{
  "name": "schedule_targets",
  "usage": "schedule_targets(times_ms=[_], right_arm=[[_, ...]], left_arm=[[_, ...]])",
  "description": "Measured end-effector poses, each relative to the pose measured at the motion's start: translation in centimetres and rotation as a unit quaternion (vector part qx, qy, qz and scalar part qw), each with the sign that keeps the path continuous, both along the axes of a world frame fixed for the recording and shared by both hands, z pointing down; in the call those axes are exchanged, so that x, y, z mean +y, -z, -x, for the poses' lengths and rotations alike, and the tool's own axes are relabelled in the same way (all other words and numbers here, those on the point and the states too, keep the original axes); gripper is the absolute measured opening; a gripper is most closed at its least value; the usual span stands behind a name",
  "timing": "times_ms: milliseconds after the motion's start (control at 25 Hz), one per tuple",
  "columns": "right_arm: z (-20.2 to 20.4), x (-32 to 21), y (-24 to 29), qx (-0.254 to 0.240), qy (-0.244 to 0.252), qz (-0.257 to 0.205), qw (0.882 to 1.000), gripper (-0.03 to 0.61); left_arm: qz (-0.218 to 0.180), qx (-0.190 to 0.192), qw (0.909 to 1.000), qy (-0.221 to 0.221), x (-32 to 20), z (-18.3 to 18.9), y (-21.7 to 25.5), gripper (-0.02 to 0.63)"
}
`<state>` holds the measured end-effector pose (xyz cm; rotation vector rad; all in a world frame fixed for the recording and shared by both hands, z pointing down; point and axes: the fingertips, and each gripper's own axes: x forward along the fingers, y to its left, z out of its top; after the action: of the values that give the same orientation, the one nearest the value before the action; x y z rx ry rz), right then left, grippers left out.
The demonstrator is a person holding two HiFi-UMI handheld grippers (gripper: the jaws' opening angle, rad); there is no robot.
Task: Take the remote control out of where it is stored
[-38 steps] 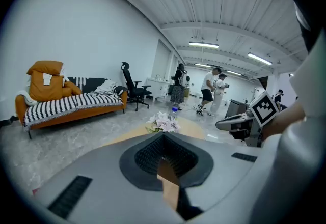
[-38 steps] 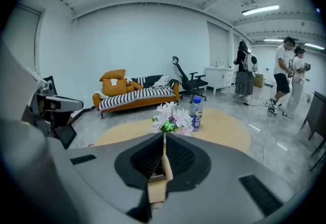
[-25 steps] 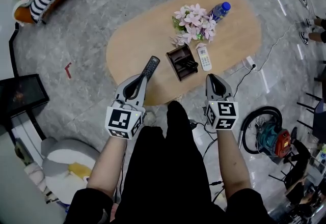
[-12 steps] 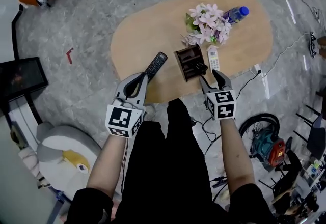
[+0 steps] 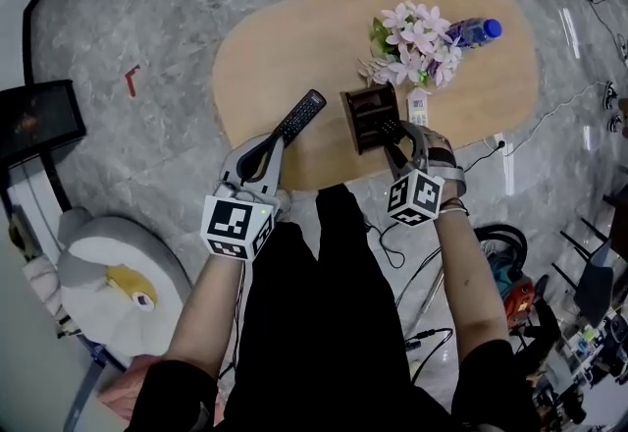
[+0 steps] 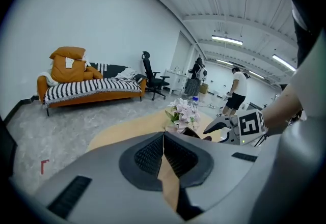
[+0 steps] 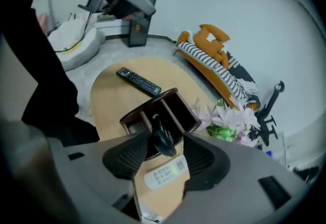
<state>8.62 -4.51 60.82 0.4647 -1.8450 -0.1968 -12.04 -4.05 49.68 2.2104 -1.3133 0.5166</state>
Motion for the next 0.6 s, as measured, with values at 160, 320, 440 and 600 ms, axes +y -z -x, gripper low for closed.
schedule_targets(times_ms=[160, 320, 440, 600], right_arm=[[0.0, -0.1, -1.1, 0.041, 0.069, -0.003, 0.997, 0.218], [0.3, 0.1, -2.3, 0.069, 0.114, 0.005, 0.991, 0.218], [0.5, 0.2, -3.3, 0.092, 0.143, 0.008, 0.985, 0.218], [0.6, -0.1, -3.7, 0.117, 0.158, 0.002, 0.981, 0.159]], left_arm=[[0.0, 0.003, 1.0, 0.008, 0.0, -0.1, 0.0, 0.006], [0.003, 0.002, 0.9999, 0.017, 0.5, 0.5, 0.1, 0.006], [0.005, 0.001, 0.9997, 0.024, 0.9, 1.1, -0.2, 0.006], [0.008, 0.002, 0.9994, 0.032, 1.3, 2.0, -0.4, 0.008]])
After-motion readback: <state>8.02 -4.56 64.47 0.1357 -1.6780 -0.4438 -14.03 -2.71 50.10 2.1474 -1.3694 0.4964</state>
